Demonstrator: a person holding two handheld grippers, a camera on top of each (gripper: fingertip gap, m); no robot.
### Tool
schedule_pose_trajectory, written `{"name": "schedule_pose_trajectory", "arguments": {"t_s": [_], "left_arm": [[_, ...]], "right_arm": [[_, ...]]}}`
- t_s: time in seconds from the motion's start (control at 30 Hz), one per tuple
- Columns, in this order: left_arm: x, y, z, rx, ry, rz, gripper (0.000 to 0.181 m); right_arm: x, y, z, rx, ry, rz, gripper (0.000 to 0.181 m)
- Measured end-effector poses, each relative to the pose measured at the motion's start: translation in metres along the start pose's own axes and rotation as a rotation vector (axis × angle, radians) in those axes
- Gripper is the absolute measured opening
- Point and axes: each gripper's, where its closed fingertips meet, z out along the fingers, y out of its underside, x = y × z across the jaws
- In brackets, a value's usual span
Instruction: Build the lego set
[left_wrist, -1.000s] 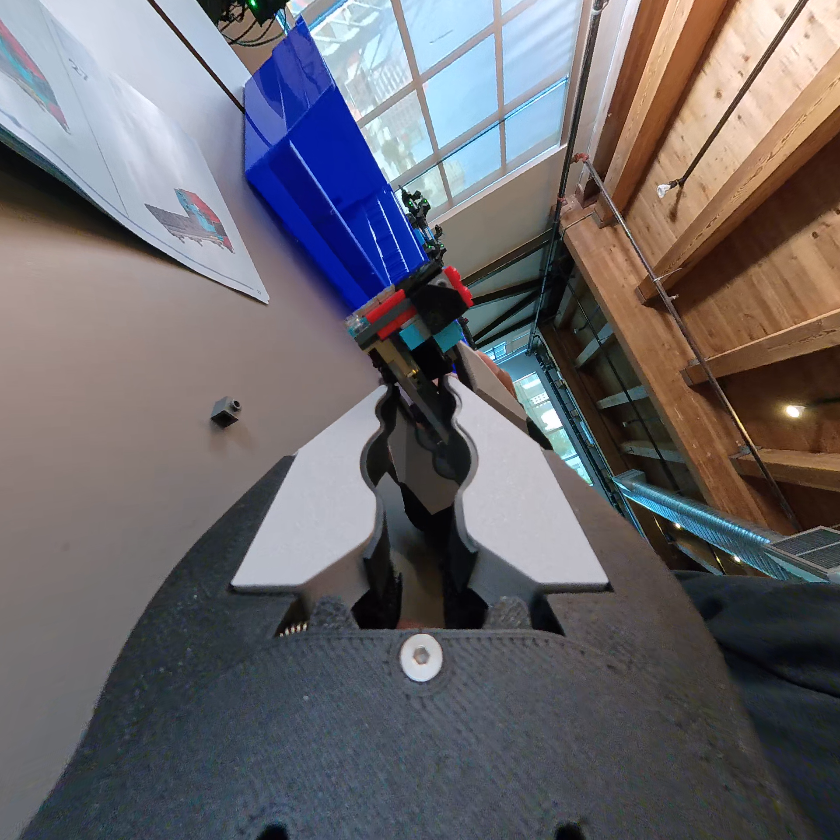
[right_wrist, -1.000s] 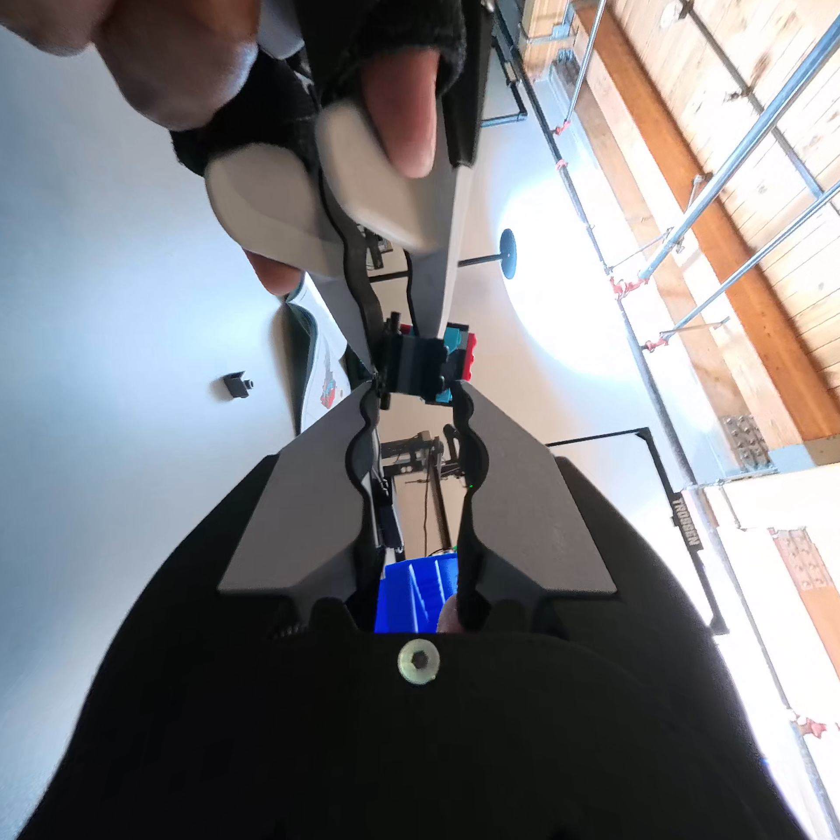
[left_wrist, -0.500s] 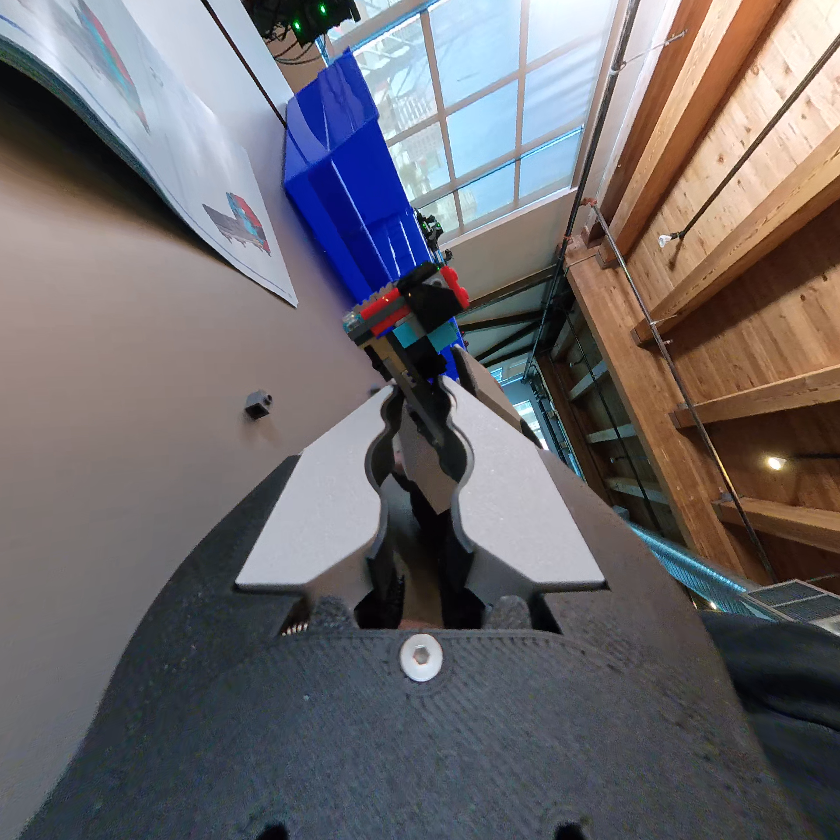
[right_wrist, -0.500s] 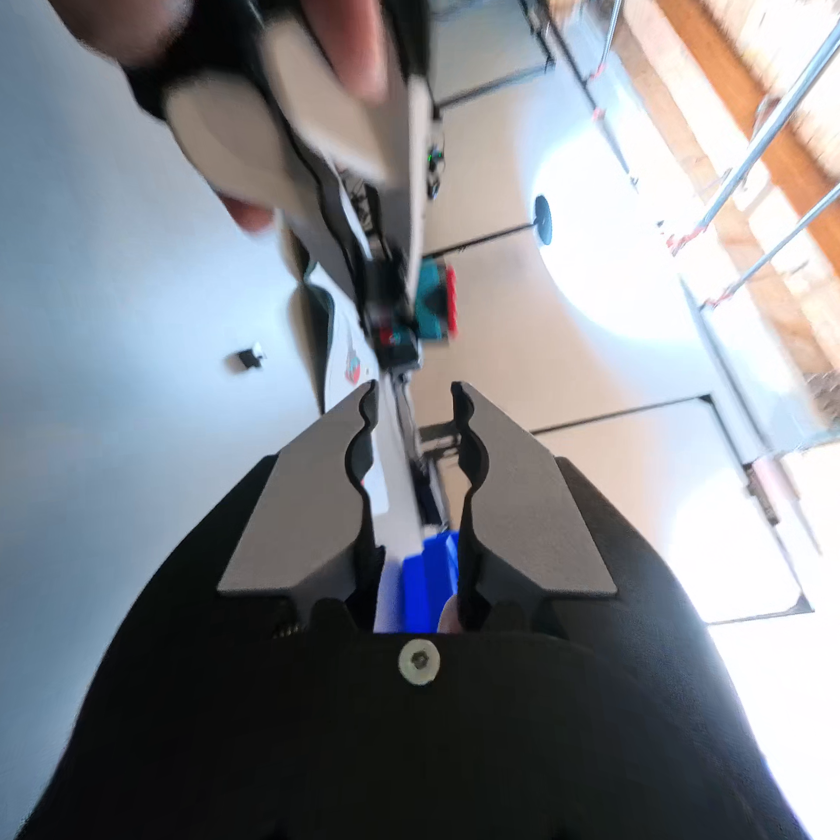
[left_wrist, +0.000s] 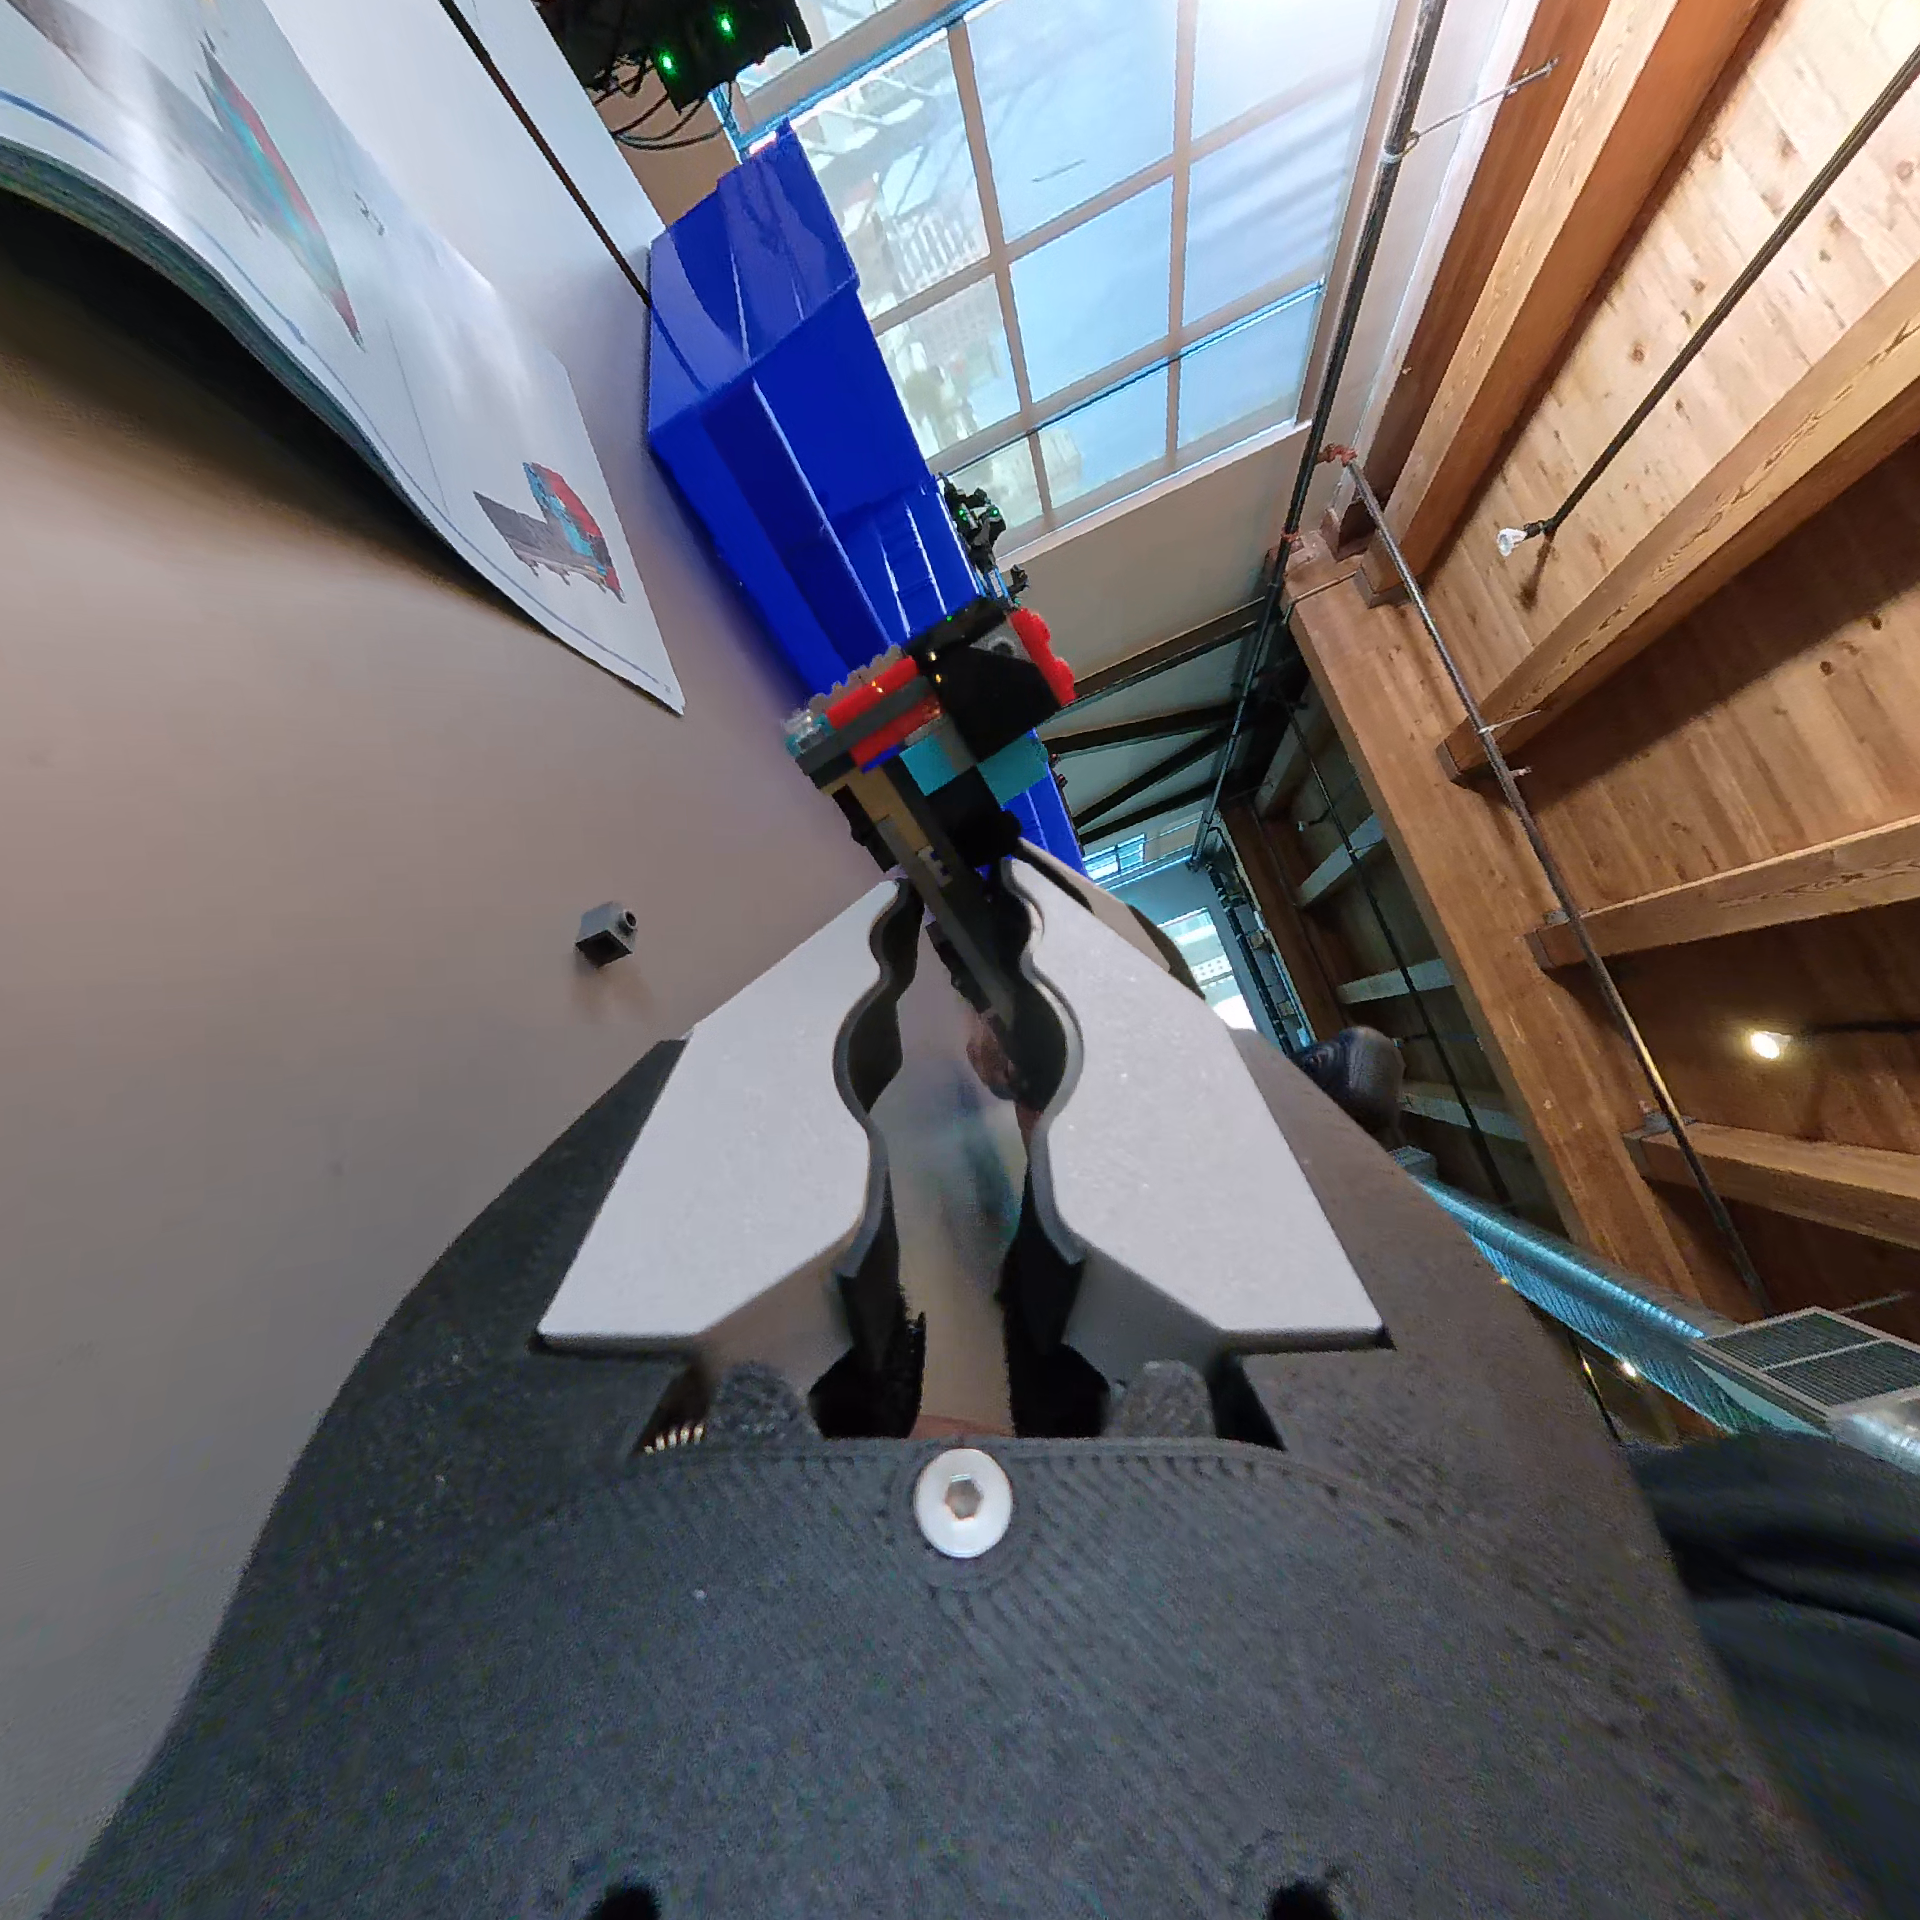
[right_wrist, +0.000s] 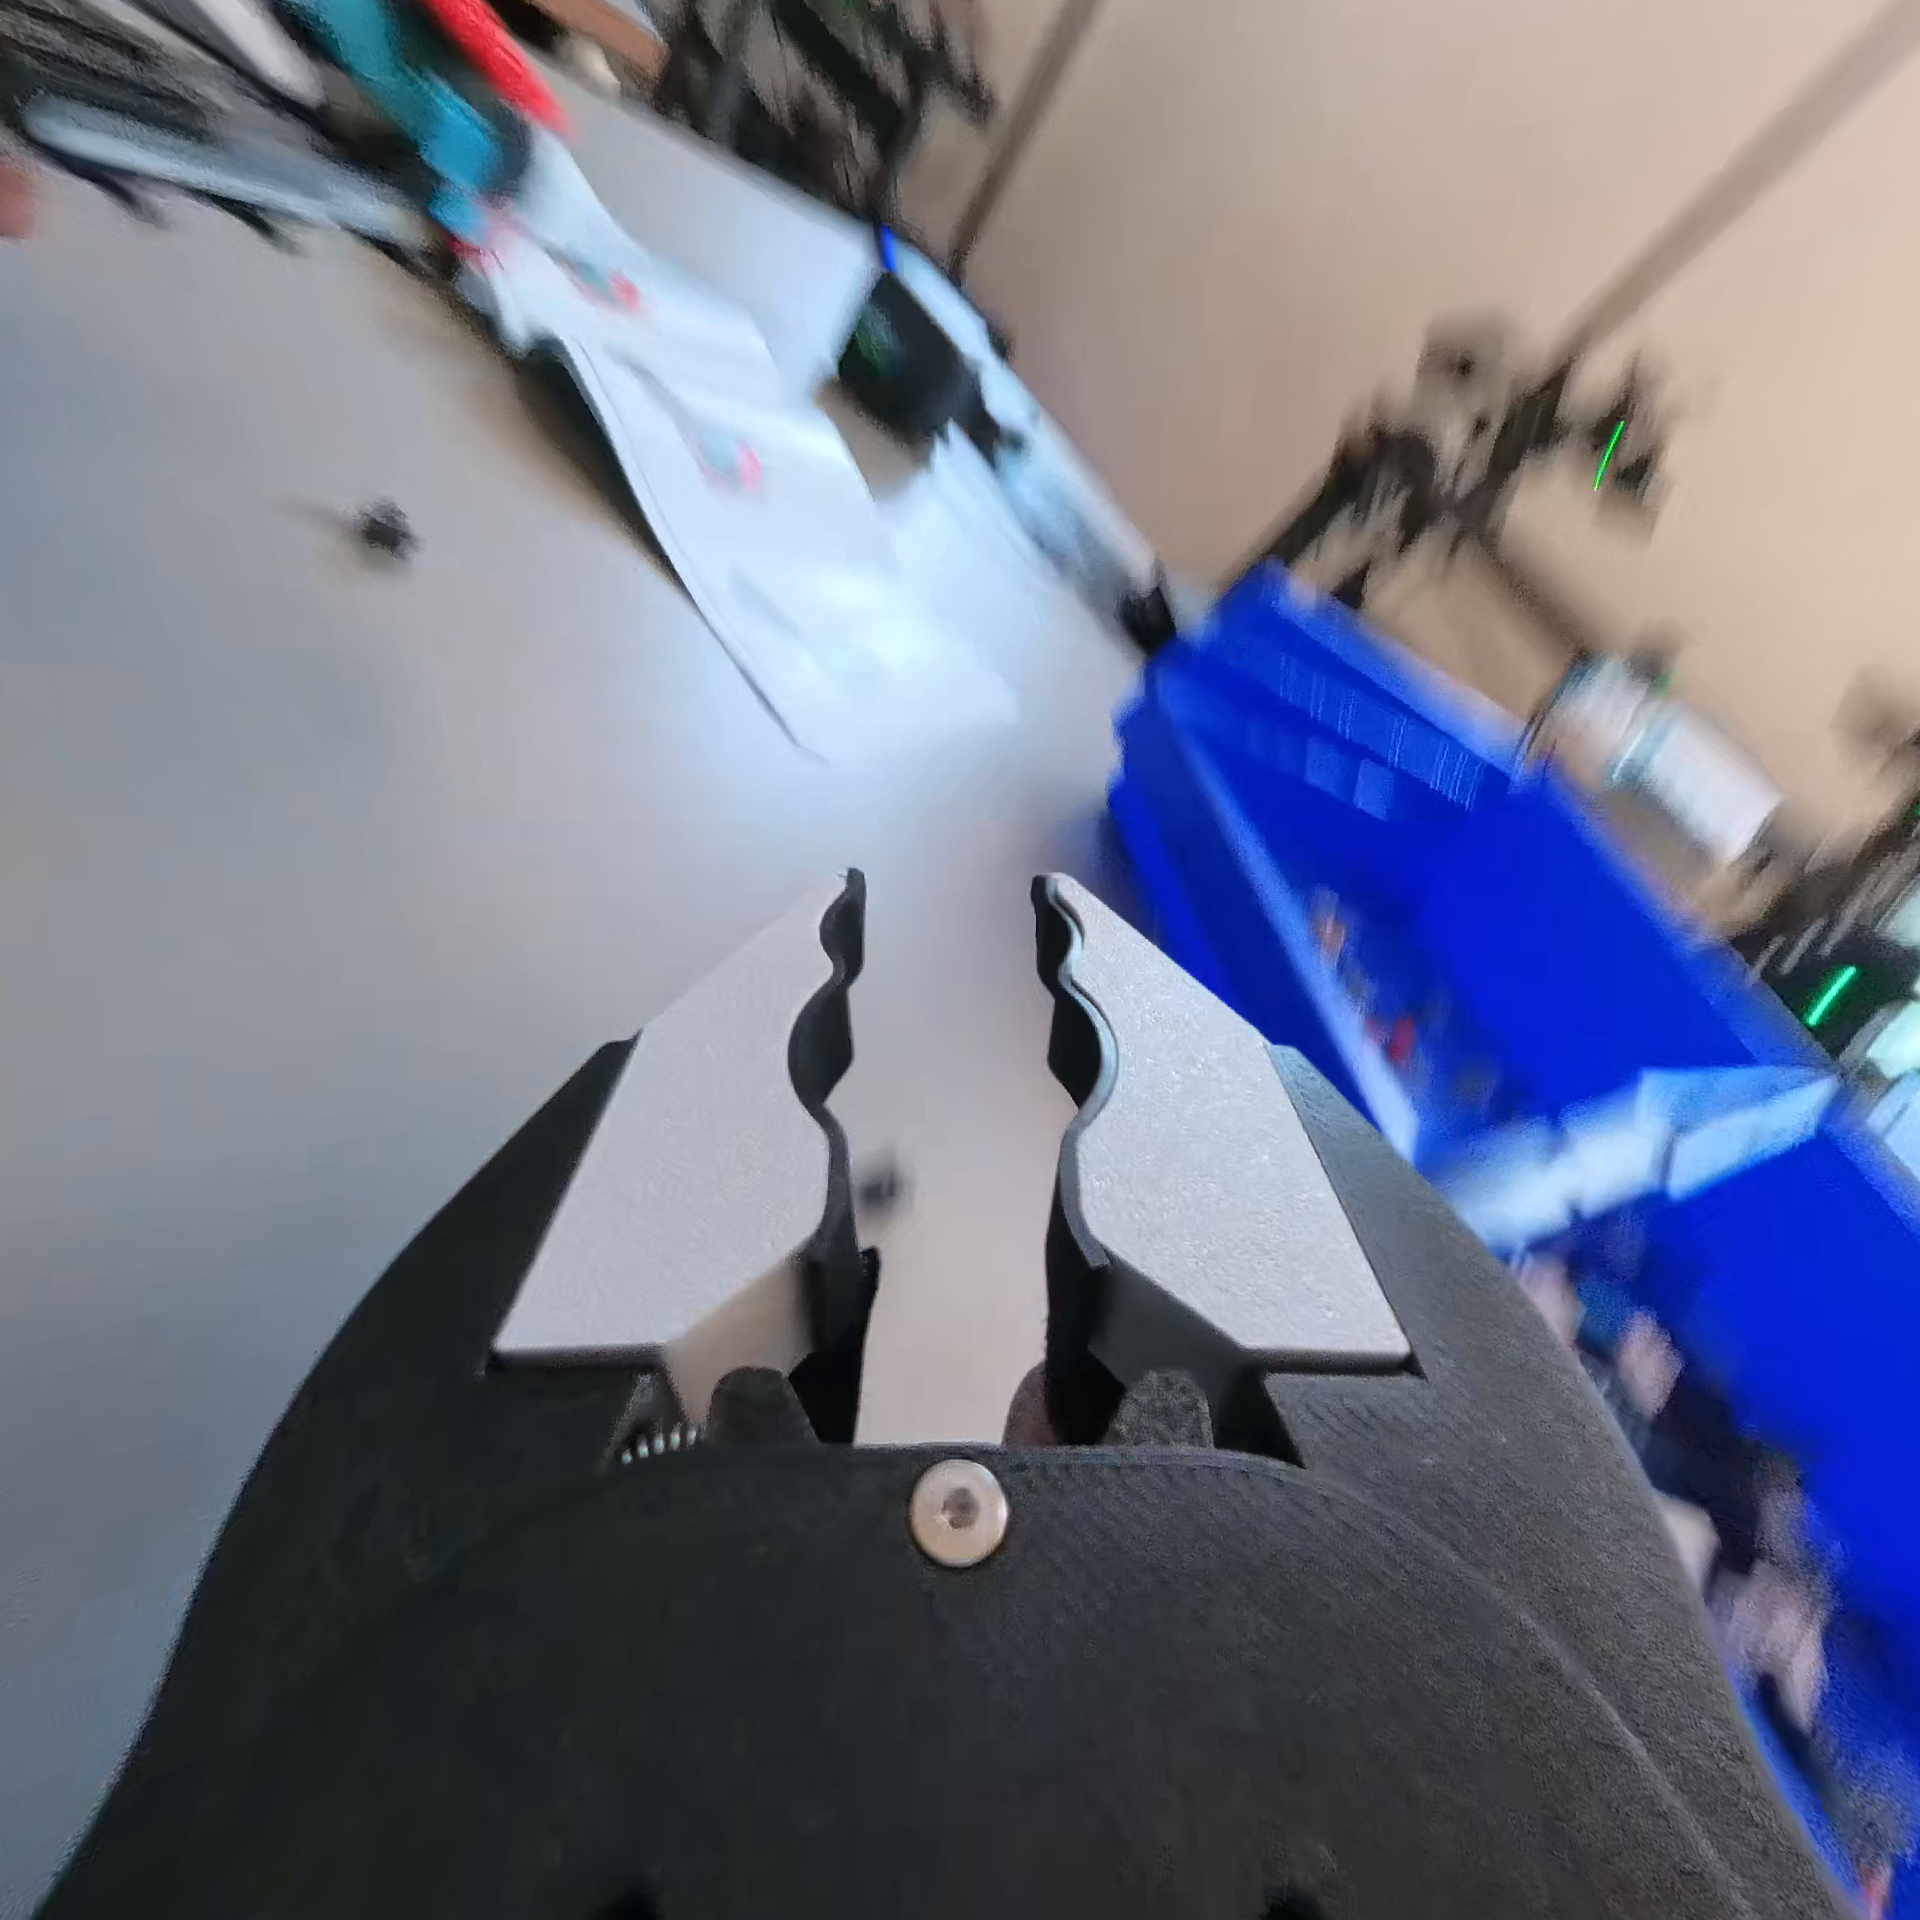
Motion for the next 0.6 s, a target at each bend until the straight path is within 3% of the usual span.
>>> {"name": "schedule_pose_trajectory", "arguments": {"t_s": [0.13,0.27,0.43,0.6], "left_arm": [[0.003,0.003,0.001,-0.018,0.021,0.000,0.014],[0.004,0.004,0.001,-0.030,0.031,0.002,0.014],[0.008,0.009,0.002,-0.061,0.053,0.005,0.014],[0.009,0.009,0.002,-0.064,0.057,0.011,0.014]], "right_arm": [[0.001,0.045,-0.016,-0.194,-0.074,0.146,0.029],[-0.004,0.065,-0.027,-0.302,-0.151,0.211,0.027],[-0.011,0.080,-0.020,-0.415,-0.186,0.189,0.023],[-0.021,0.070,-0.008,-0.418,-0.198,0.190,0.016]]}}
